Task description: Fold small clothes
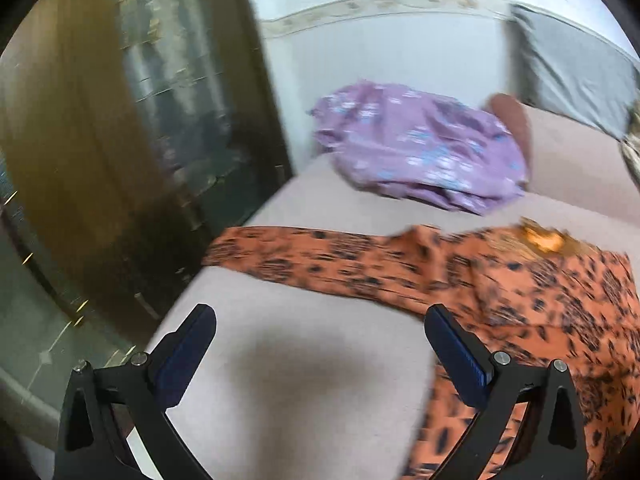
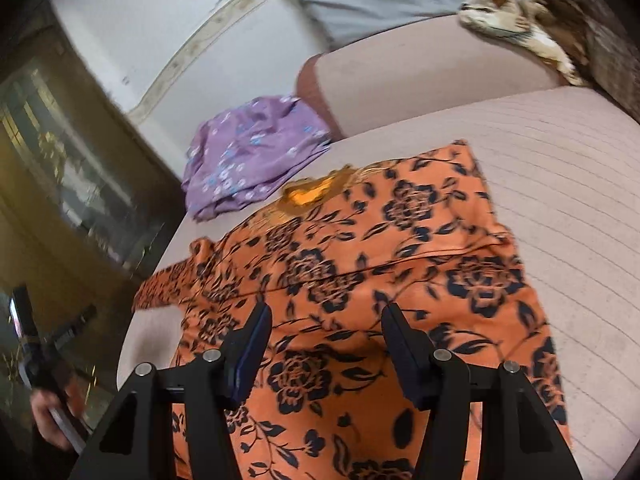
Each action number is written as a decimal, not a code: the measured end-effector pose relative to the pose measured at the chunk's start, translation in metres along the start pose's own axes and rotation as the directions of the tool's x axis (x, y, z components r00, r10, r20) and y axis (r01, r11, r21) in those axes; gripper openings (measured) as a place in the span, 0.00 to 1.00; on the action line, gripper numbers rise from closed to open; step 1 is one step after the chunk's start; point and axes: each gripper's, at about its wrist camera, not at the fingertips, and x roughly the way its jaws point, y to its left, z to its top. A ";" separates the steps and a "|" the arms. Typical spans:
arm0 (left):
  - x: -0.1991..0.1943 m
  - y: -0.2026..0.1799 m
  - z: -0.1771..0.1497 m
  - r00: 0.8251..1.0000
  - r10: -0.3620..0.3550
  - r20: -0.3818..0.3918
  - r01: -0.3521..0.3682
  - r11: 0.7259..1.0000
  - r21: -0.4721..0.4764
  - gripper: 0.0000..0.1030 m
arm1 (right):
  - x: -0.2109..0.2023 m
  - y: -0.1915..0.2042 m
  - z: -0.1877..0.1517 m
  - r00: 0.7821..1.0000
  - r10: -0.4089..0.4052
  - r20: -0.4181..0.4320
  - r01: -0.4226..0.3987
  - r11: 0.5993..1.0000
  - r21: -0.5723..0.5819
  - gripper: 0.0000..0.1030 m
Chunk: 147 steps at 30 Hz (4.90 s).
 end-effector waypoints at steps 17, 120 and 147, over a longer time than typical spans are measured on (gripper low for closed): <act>0.153 0.189 -0.010 0.946 -0.119 -0.302 -0.066 0.841 -0.537 0.81 | 0.026 0.004 0.002 0.999 0.009 -0.032 -0.008 1.000 0.023 0.59; 0.175 -0.175 -0.005 0.970 -0.125 -0.208 0.116 0.992 -0.055 0.61 | 0.161 -0.092 0.129 0.972 -0.220 -0.079 0.218 0.975 -0.029 0.07; 0.163 -0.205 -0.007 0.972 -0.148 -0.182 0.170 0.980 0.109 0.76 | 0.160 -0.138 0.126 0.951 -0.223 -0.217 0.243 0.968 0.070 0.13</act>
